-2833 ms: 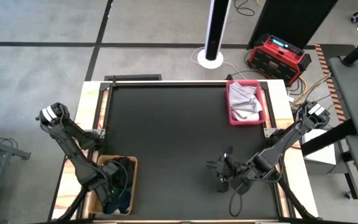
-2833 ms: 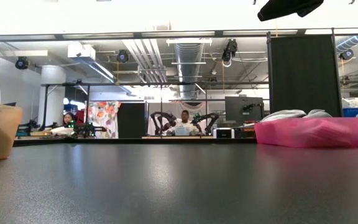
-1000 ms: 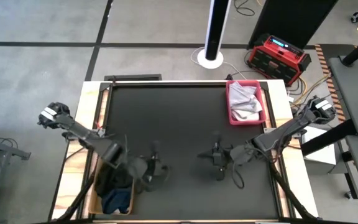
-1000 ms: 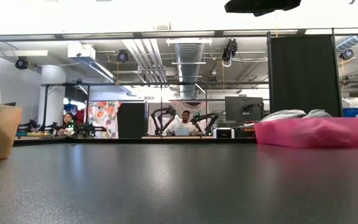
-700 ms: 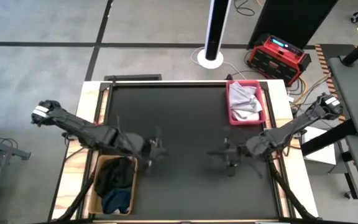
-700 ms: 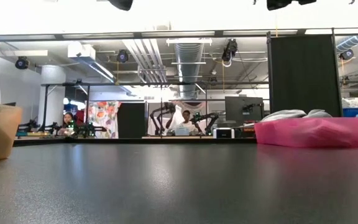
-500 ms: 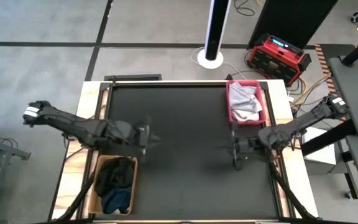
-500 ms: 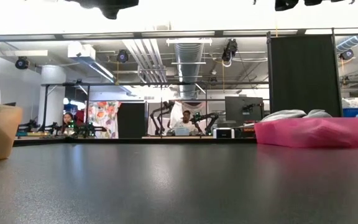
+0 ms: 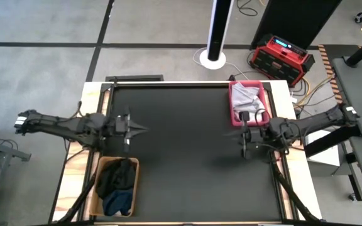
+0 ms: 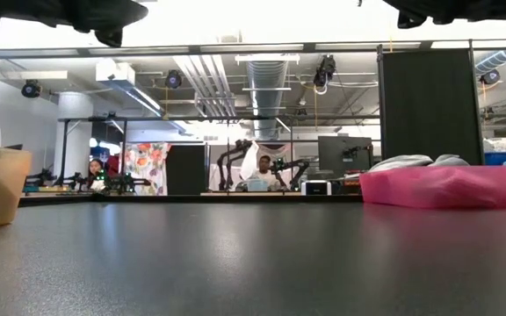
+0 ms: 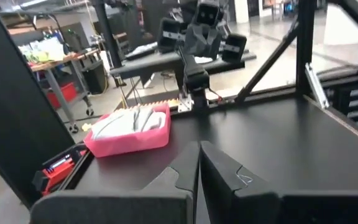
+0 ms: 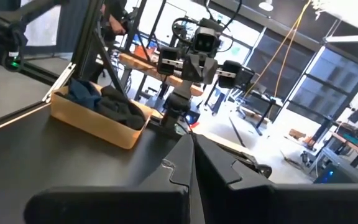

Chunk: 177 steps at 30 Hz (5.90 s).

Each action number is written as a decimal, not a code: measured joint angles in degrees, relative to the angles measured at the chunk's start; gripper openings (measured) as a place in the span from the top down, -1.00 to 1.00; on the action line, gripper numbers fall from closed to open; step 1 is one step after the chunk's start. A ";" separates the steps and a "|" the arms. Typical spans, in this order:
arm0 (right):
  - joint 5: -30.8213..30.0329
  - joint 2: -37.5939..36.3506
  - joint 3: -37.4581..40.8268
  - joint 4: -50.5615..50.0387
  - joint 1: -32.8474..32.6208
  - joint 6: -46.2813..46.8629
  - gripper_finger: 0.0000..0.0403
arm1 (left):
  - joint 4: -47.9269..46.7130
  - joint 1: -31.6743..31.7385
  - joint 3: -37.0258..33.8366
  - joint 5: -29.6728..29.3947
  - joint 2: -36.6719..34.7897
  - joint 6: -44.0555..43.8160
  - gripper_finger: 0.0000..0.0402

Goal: Sort towels by color in basket
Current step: Return to Home Position

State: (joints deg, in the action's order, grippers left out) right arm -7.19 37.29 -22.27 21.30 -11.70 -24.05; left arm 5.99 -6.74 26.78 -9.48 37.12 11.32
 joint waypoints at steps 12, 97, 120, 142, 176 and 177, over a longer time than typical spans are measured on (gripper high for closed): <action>-0.08 -9.66 6.81 0.09 0.02 0.95 0.96 | -6.83 0.00 -3.71 -0.47 -14.09 -0.82 1.00; -3.36 -34.94 21.67 -8.83 0.24 11.66 0.94 | -1.23 0.92 -25.75 -3.46 -32.67 -5.00 1.00; -3.36 -34.94 21.69 -8.84 0.24 11.65 0.94 | -1.25 0.92 -25.72 -3.46 -30.32 -5.00 1.00; -3.36 -34.94 21.69 -8.85 0.24 11.65 0.94 | -1.24 0.92 -25.72 -3.45 -30.07 -5.00 1.00; -3.38 -34.94 21.69 -8.85 0.24 11.65 0.94 | -1.25 0.90 -25.70 -3.46 -30.07 -5.00 1.00; -3.36 -34.94 21.69 -8.85 0.24 11.63 0.94 | -1.25 0.91 -25.70 -3.46 -30.07 -5.00 1.00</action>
State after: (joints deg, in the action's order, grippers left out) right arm -10.55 2.35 -0.58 12.45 -11.46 -12.43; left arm 4.73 -5.84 1.08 -12.95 7.05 6.33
